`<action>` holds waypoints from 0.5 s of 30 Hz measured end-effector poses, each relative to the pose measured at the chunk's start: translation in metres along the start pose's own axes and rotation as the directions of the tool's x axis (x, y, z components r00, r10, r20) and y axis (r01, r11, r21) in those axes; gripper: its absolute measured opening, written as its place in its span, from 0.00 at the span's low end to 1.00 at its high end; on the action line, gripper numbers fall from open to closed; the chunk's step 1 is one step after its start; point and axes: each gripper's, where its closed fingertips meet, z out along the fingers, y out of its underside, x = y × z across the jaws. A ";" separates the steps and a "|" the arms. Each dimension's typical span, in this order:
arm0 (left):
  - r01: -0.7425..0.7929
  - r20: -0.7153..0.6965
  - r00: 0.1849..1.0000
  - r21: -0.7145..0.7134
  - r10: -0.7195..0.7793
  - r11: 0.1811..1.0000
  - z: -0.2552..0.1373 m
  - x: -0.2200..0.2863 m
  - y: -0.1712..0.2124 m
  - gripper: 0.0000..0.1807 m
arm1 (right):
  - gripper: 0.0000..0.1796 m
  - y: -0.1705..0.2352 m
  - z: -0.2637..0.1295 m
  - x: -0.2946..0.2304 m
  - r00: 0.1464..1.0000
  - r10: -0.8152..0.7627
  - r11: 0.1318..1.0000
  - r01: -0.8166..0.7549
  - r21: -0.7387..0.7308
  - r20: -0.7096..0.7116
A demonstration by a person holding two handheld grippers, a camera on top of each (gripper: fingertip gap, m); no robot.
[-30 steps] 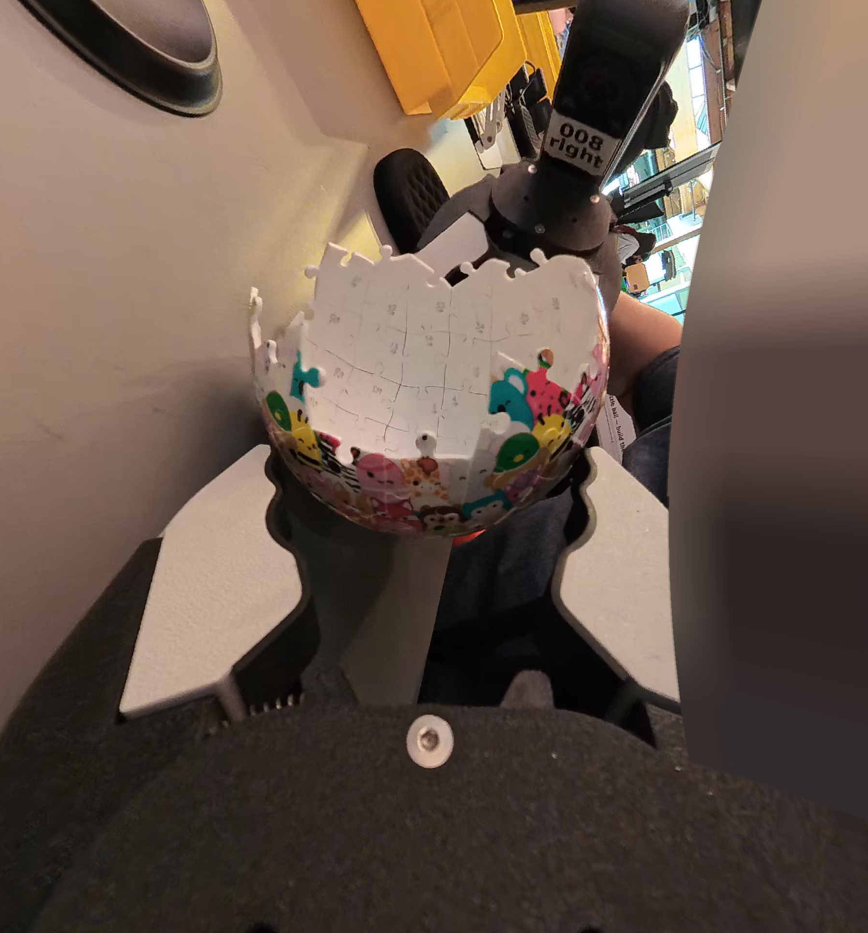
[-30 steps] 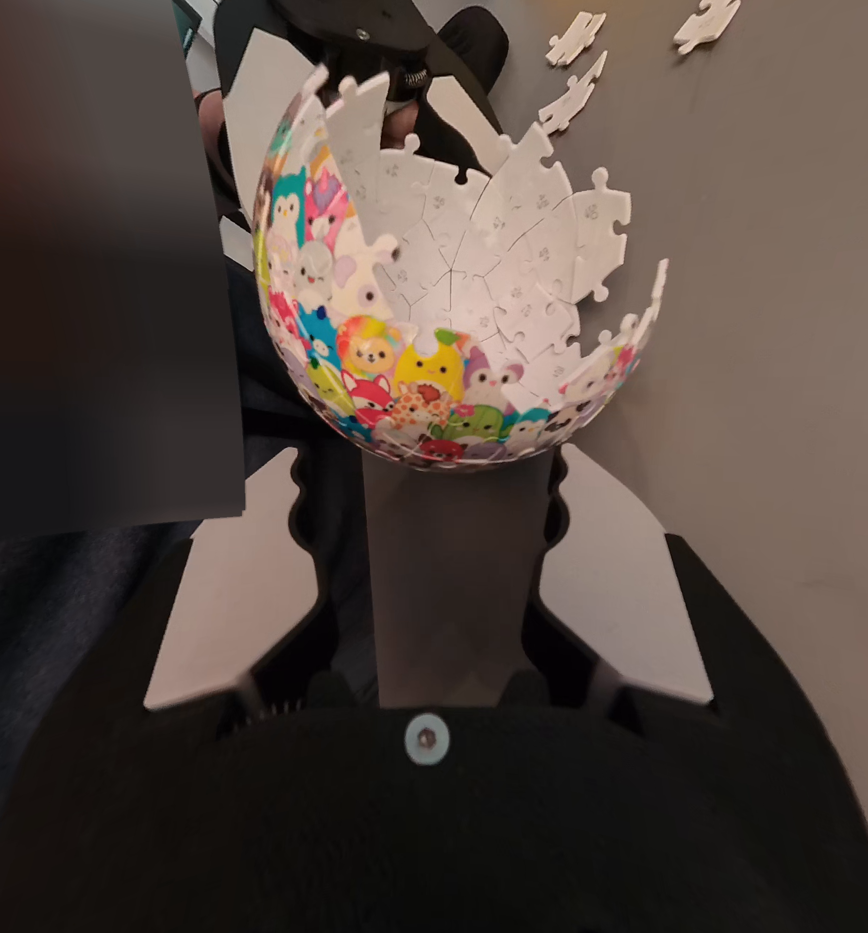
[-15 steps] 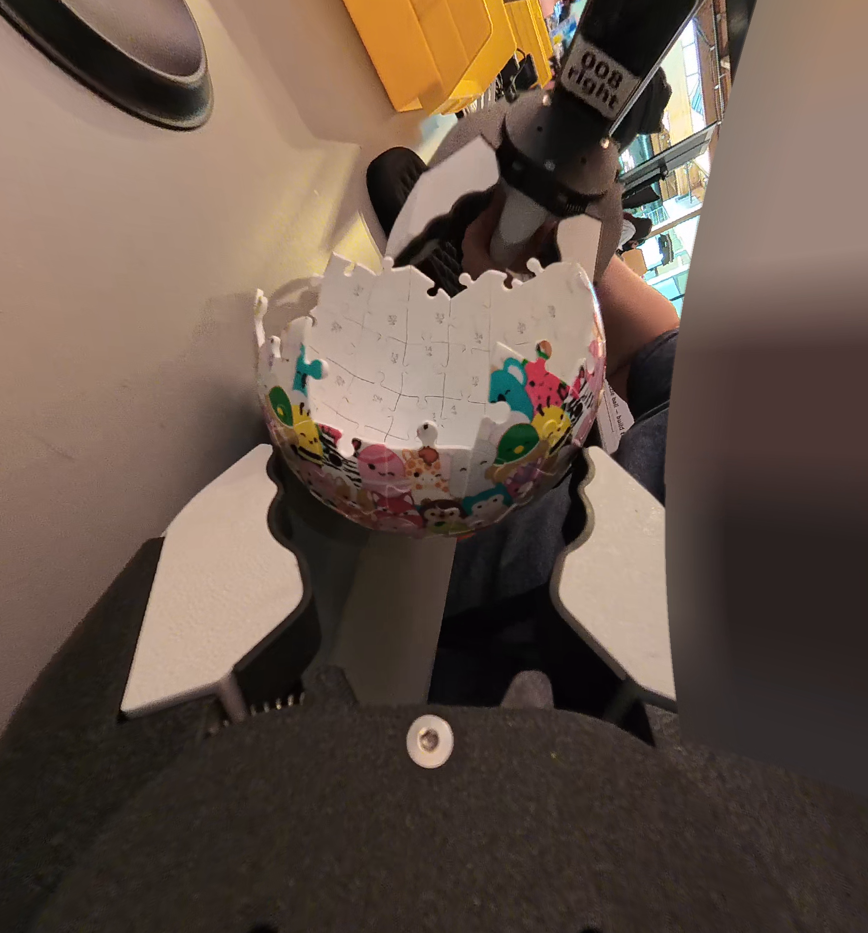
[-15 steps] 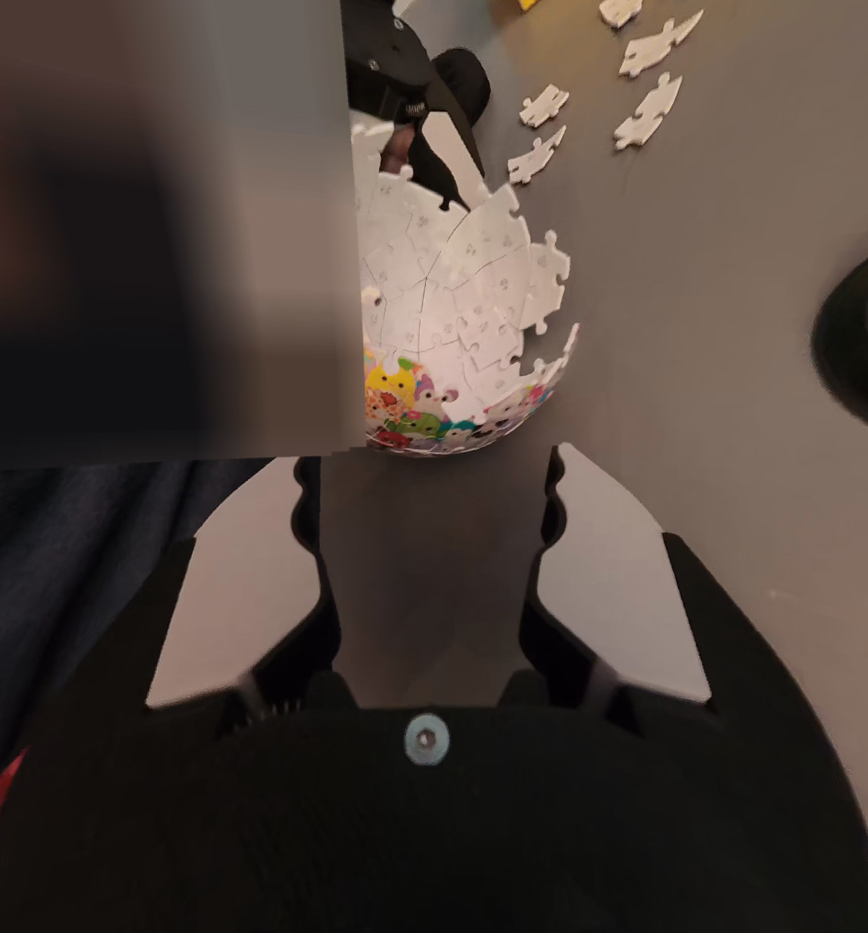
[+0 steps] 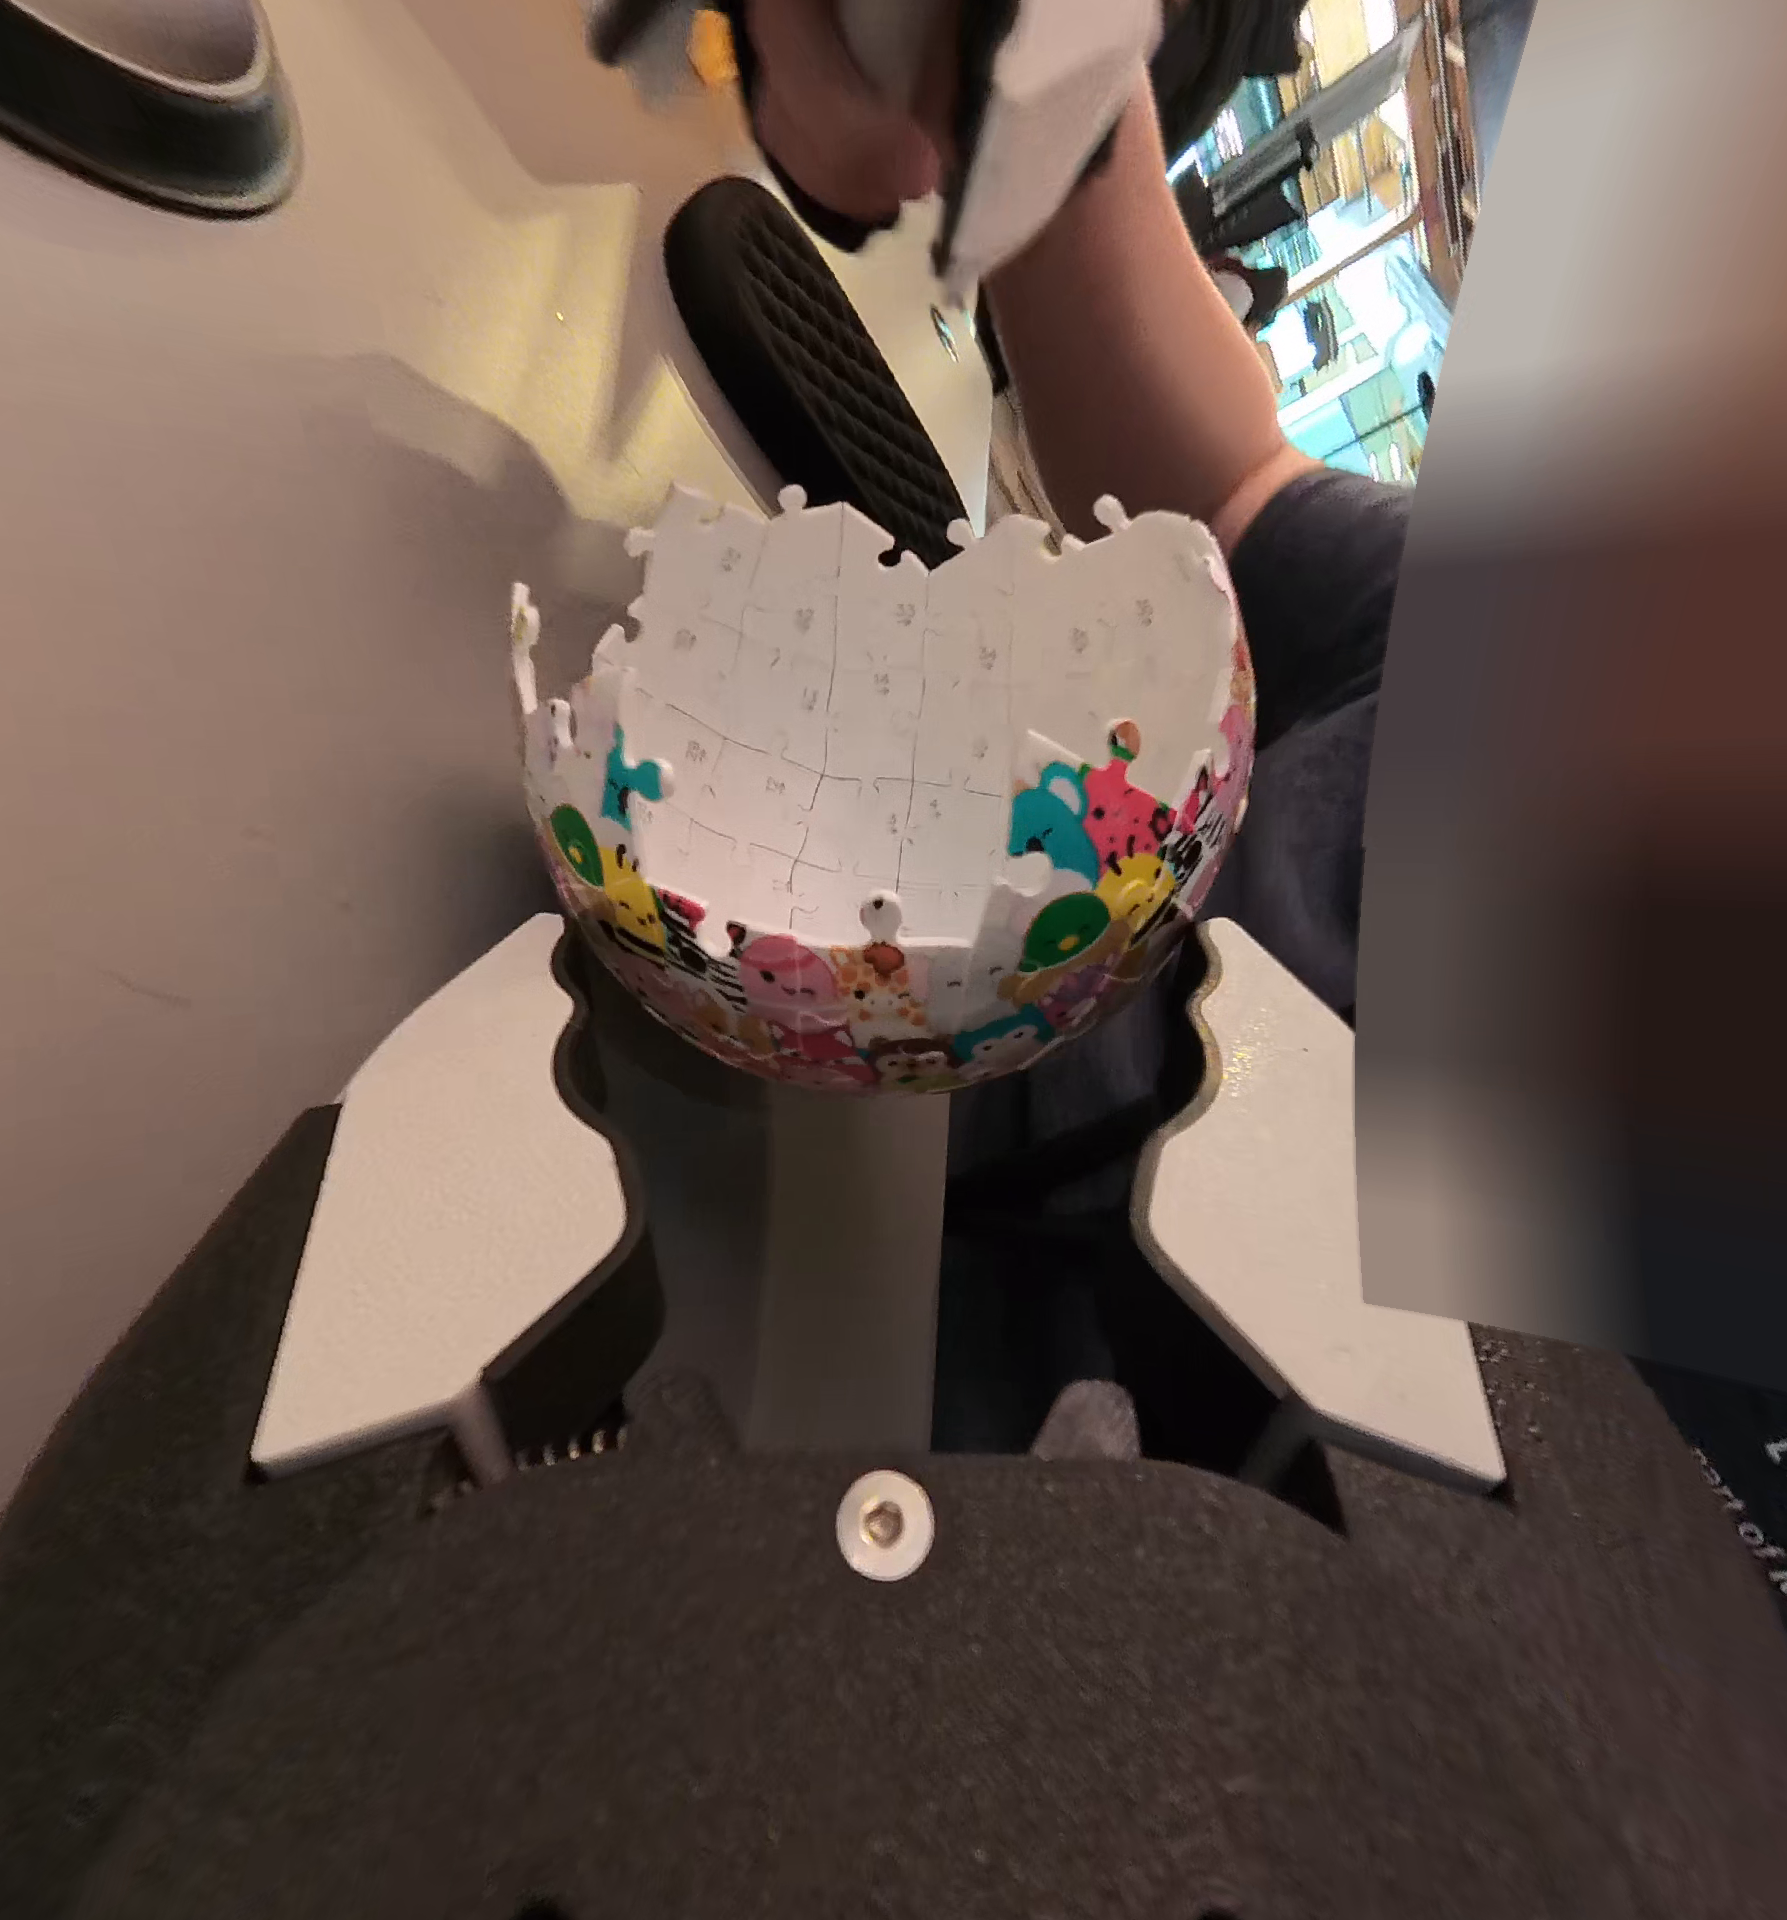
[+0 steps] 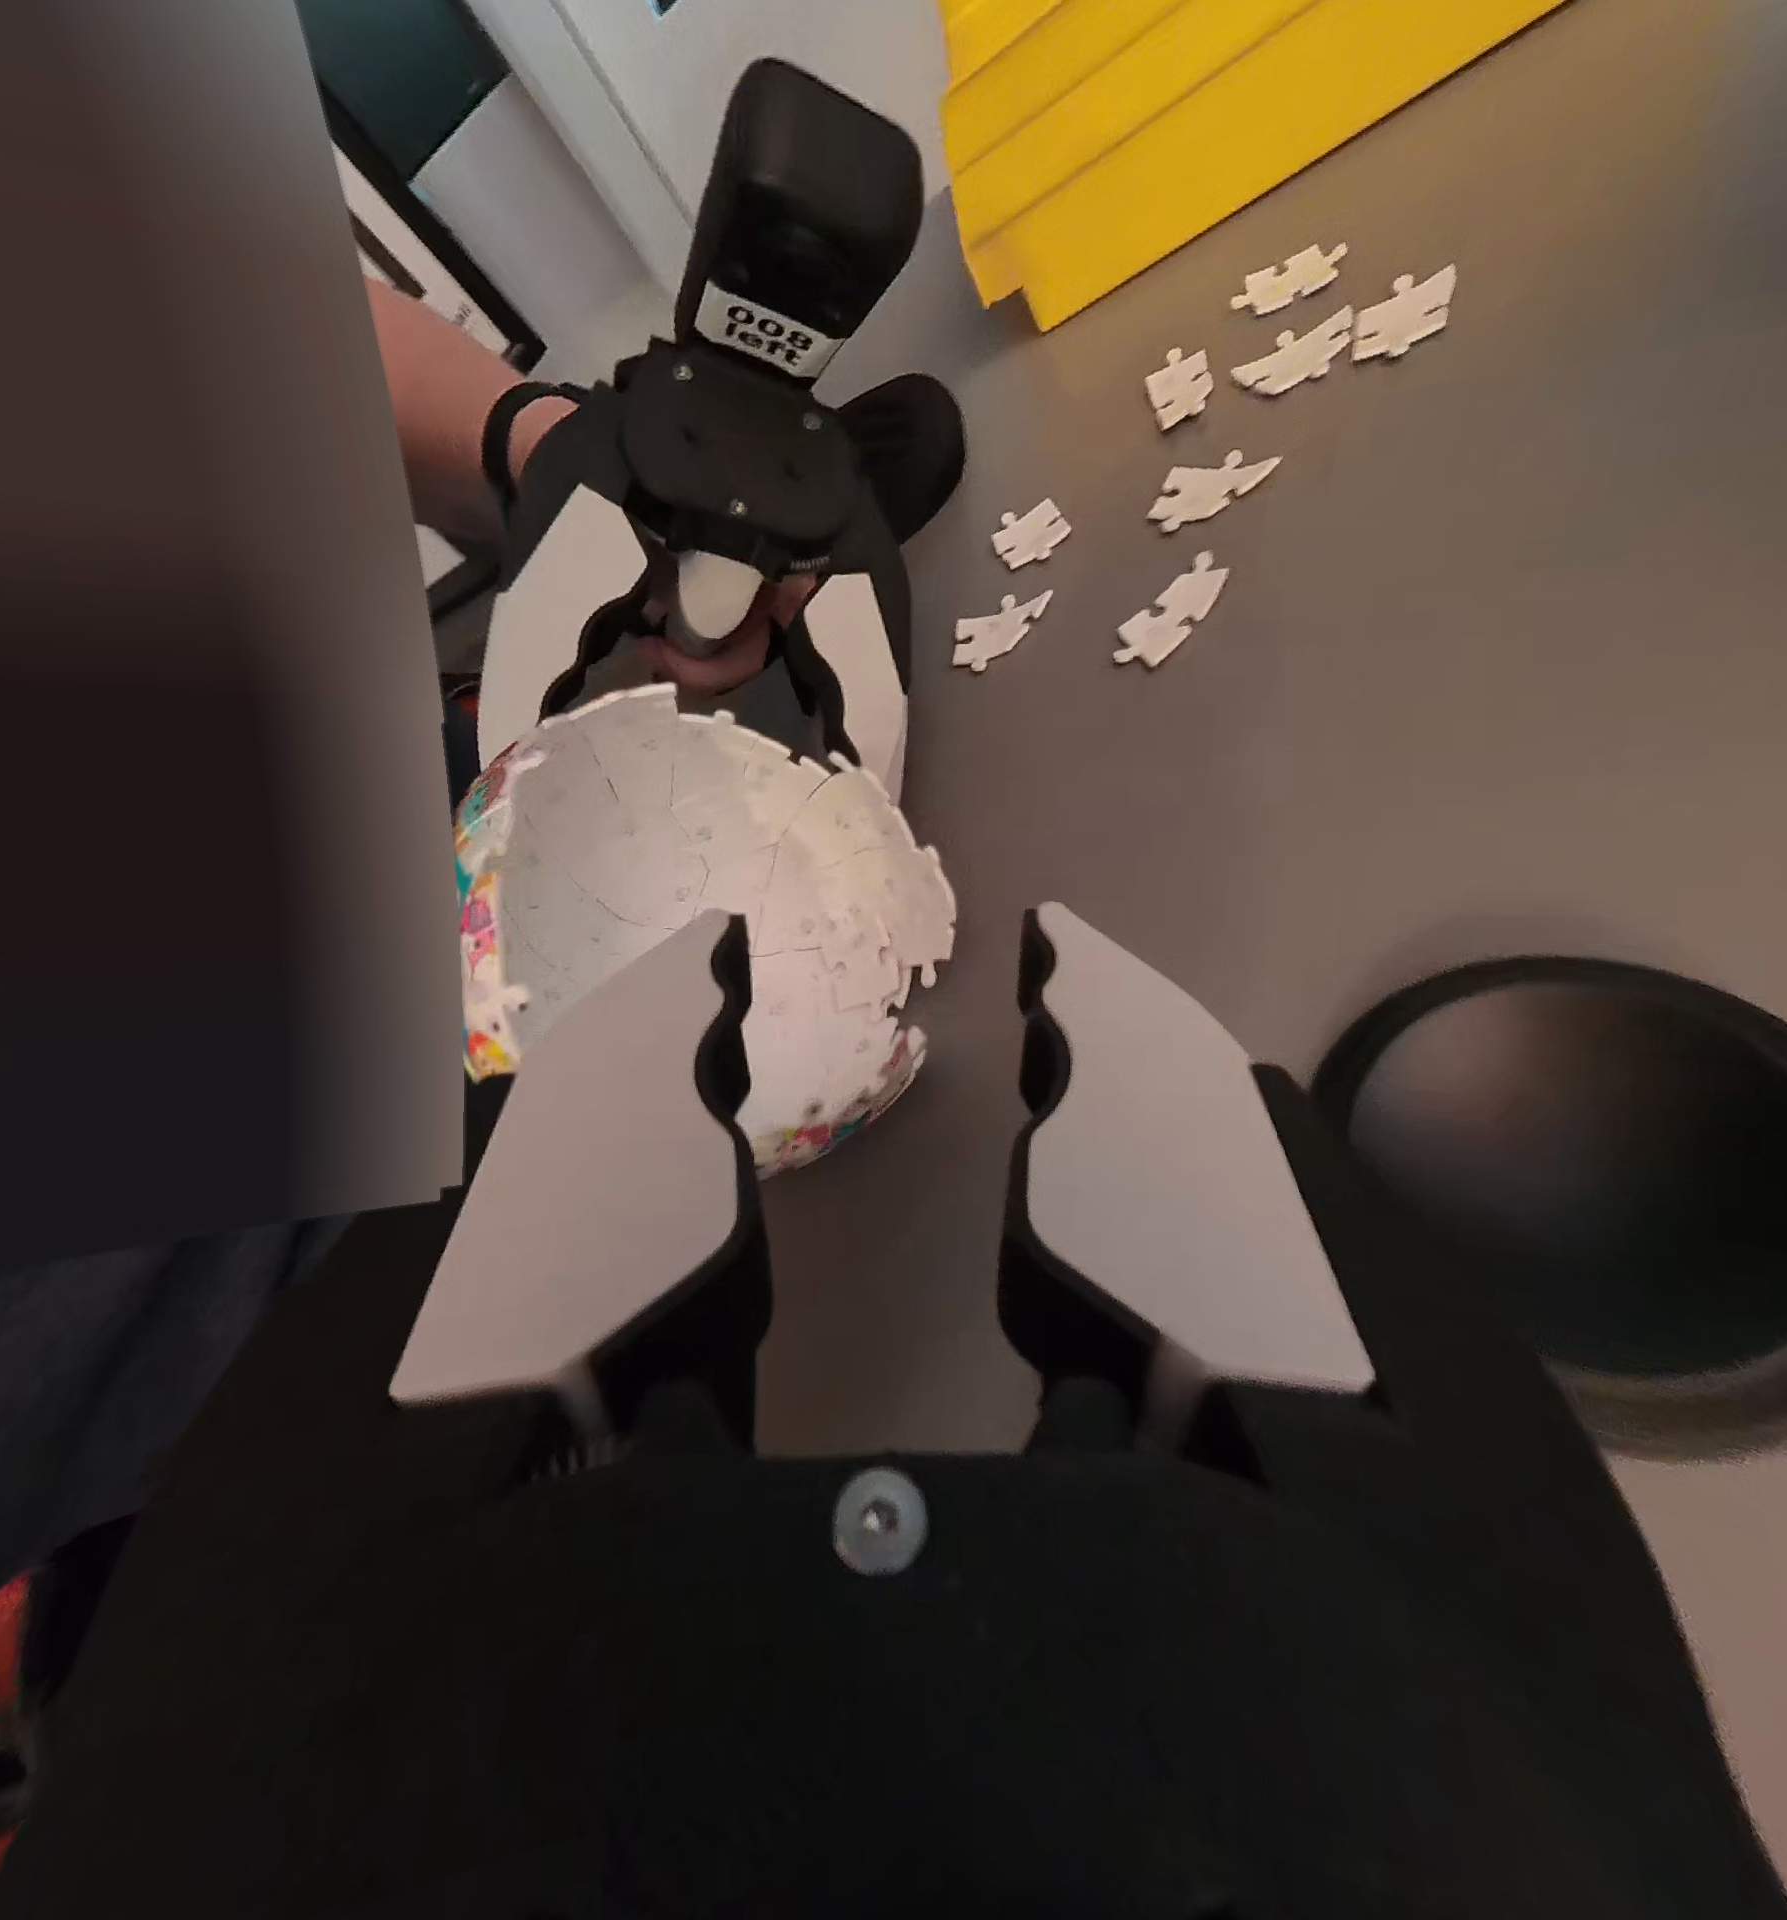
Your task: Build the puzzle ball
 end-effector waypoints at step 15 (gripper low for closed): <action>-0.033 -0.051 0.998 -0.074 0.030 0.997 -0.002 -0.002 0.001 0.58 | 0.21 0.038 0.065 0.017 0.976 -0.010 0.890 0.107 -0.444 0.216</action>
